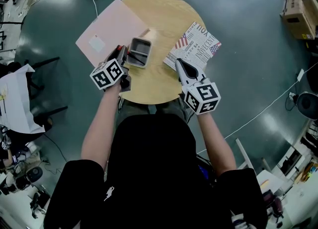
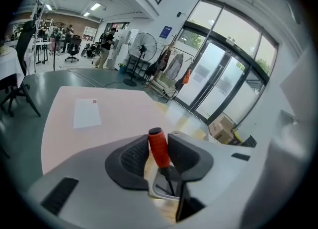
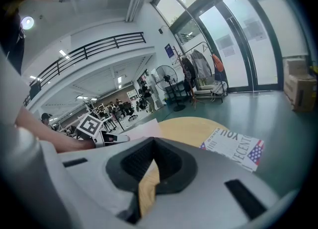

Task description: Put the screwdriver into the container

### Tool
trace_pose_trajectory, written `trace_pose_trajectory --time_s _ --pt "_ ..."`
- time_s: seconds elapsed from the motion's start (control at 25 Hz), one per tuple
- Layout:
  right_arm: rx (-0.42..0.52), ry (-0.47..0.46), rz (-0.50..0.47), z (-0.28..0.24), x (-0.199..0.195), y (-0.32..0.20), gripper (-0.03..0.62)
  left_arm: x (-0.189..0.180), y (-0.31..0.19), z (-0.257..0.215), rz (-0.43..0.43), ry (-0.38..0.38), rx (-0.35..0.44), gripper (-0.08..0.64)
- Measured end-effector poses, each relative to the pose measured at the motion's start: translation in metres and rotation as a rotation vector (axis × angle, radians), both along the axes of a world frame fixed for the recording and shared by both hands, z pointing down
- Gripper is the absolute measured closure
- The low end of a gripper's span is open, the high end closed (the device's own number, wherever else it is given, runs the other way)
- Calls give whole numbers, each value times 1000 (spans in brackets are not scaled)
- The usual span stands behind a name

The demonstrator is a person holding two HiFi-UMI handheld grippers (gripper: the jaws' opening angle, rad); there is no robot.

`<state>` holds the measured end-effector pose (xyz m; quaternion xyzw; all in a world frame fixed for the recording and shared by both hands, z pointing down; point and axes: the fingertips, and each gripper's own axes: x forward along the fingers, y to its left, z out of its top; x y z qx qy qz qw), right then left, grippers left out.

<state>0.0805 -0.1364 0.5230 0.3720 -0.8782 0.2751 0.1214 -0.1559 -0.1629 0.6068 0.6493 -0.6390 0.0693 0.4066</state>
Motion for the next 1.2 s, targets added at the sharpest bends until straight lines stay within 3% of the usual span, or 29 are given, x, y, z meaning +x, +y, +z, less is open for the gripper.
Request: trace_pose_trajectory --time_s 0.4,0.68,0.84,1.0,1.2 --pt "11 -4 -14 -2 -5 -5 591 8 5 3 81 -66 -24 386" --pt "50 -4 -58 -13 -17 -9 591 9 19 -29 148 -174 41 368" --pt "121 23 -106 -35 -32 -12 591 2 32 -59 170 -279 94 462" --pt "211 23 -149 -68 -48 -14 591 -11 39 -98 122 -334 169 547" --pt "278 5 -177 -105 -60 -17 591 -21 48 -139 87 -386 247 557"
